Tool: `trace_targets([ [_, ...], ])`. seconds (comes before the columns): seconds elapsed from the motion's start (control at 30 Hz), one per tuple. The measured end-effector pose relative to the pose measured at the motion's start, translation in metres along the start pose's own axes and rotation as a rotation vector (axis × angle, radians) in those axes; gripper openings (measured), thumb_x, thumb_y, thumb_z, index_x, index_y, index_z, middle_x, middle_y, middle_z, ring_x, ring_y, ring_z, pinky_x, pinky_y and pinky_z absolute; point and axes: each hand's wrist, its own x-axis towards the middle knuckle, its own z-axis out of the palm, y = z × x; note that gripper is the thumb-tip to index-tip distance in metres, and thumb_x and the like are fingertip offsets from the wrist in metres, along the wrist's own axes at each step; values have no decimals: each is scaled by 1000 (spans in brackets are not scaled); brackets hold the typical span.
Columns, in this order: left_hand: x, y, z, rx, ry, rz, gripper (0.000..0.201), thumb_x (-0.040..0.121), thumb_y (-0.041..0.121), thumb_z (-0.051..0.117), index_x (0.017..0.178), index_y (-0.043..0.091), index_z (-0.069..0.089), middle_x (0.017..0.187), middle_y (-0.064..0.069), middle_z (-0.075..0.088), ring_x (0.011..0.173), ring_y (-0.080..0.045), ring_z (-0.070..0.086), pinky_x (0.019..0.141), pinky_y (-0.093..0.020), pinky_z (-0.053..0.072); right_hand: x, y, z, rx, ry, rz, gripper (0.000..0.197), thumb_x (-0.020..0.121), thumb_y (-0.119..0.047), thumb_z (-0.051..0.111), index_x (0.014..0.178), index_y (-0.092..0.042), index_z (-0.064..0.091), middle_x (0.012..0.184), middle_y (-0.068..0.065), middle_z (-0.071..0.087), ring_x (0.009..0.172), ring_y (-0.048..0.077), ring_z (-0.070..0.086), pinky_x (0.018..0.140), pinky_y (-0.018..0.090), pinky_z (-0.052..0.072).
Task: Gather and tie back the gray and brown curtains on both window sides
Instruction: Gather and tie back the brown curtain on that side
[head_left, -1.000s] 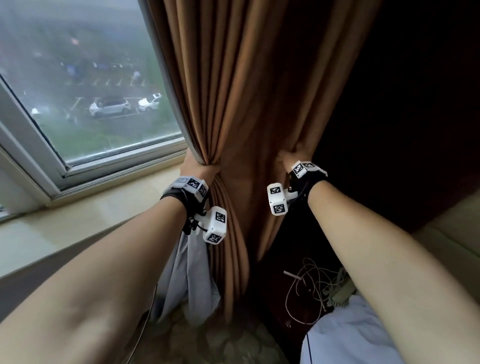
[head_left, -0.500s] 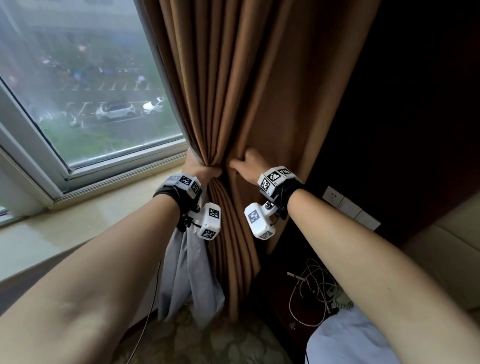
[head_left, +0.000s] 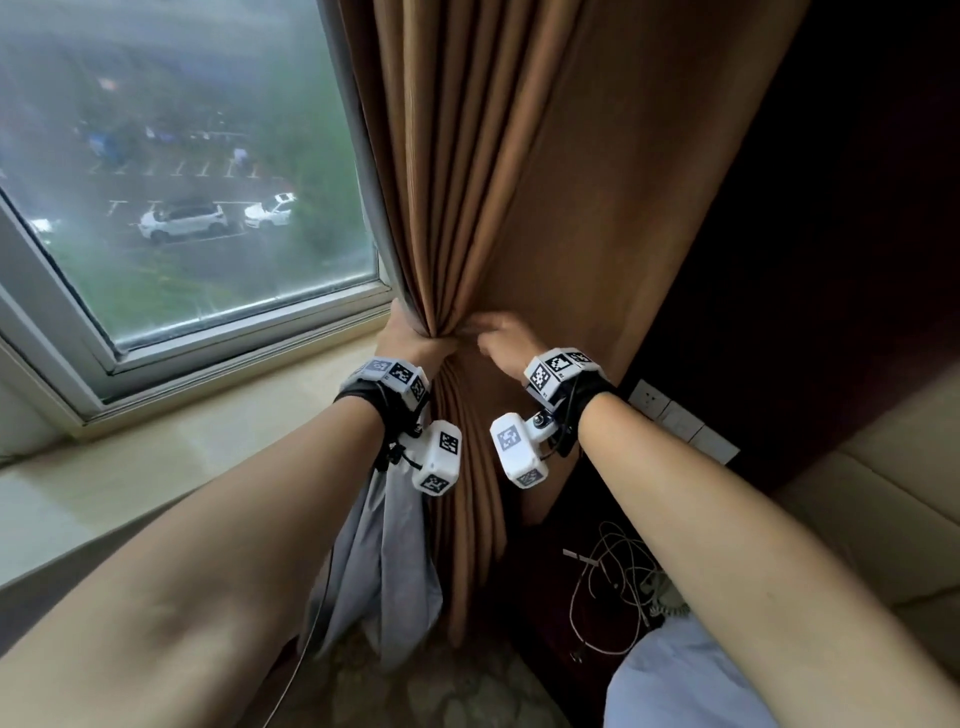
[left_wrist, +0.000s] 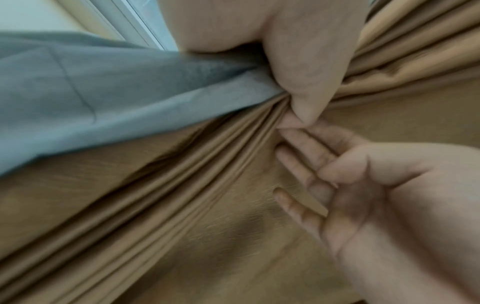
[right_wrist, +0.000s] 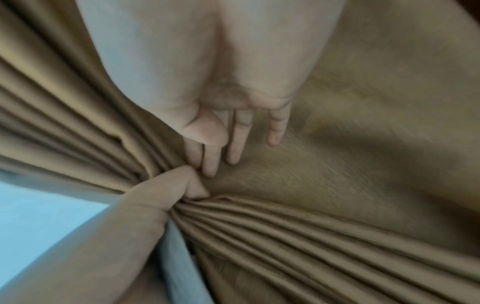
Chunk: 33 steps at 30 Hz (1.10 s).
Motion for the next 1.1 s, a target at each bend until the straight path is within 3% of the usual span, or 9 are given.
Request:
trace_targets([
  [0.1, 1, 1, 3, 20, 11, -23, 88, 46, 40, 64, 131, 27, 51, 101, 9, 63, 96, -14, 60, 76, -23, 41, 3, 16, -7, 21, 78, 38, 40, 88, 15, 42, 116, 4, 67, 119, 13, 68, 97, 10, 58, 73, 0, 41],
  [0.23, 6, -1, 3, 75, 15, -45, 82, 53, 29, 62, 134, 26, 49, 98, 7, 60, 89, -16, 55, 75, -24, 40, 11, 44, -30, -29, 432, 239, 22, 87, -5, 53, 90, -18, 70, 102, 9, 69, 92, 20, 60, 85, 28, 47],
  [0.27, 7, -1, 2, 76, 18, -56, 80, 54, 27, 62, 133, 25, 50, 97, 6, 59, 89, -17, 55, 74, -24, 39, 12, 52, -40, -50, 472, 322, 19, 86, -13, 52, 95, -17, 68, 107, 9, 68, 98, 24, 62, 91, 31, 48],
  [0.37, 9, 0, 1, 66, 41, -118, 63, 63, 17, 67, 125, 21, 55, 94, 3, 59, 88, -21, 56, 73, -26, 39, 15, 71, -68, -188, 503, 561, 65, 85, -42, 49, 144, -17, 43, 147, 8, 45, 132, 33, 48, 113, 46, 35],
  [0.47, 12, 1, 0, 111, 46, -145, 42, 74, 6, 67, 113, 18, 56, 94, 1, 56, 86, -21, 51, 72, -27, 37, 23, 81, -94, 30, 789, 470, 102, 58, -39, 68, 149, -24, 26, 150, 3, 41, 130, 28, 50, 110, 46, 39],
  [0.57, 15, -1, -1, 113, 40, -166, 34, 73, 6, 68, 99, 23, 53, 92, -1, 57, 84, -22, 53, 71, -27, 37, 29, 78, -109, 167, 750, 391, 110, 56, -32, 76, 150, -24, 20, 143, 3, 49, 122, 25, 57, 106, 43, 45],
  [0.7, 17, -3, 0, 98, 29, -187, 36, 67, 10, 71, 101, 17, 61, 85, 1, 59, 83, -23, 58, 65, -25, 38, 22, 64, -104, 162, 669, 303, 58, 80, -15, 67, 135, -10, 52, 117, 5, 63, 105, 23, 61, 93, 30, 47],
  [0.83, 20, -4, 2, 89, 55, -200, 63, 44, 23, 62, 106, 16, 62, 88, -1, 62, 85, -25, 61, 69, -28, 43, 2, 48, -76, -76, 653, 205, 38, 91, -18, 58, 127, -6, 59, 122, 19, 65, 112, 36, 61, 87, 31, 44],
  [1.1, 20, -9, 6, 58, -20, -113, 79, 35, 30, 71, 113, 19, 59, 95, 2, 67, 92, -20, 64, 78, -29, 51, -17, 13, -23, -330, 370, 31, 32, 91, -20, 60, 95, 12, 62, 103, 32, 66, 99, 43, 61, 78, 40, 37],
])
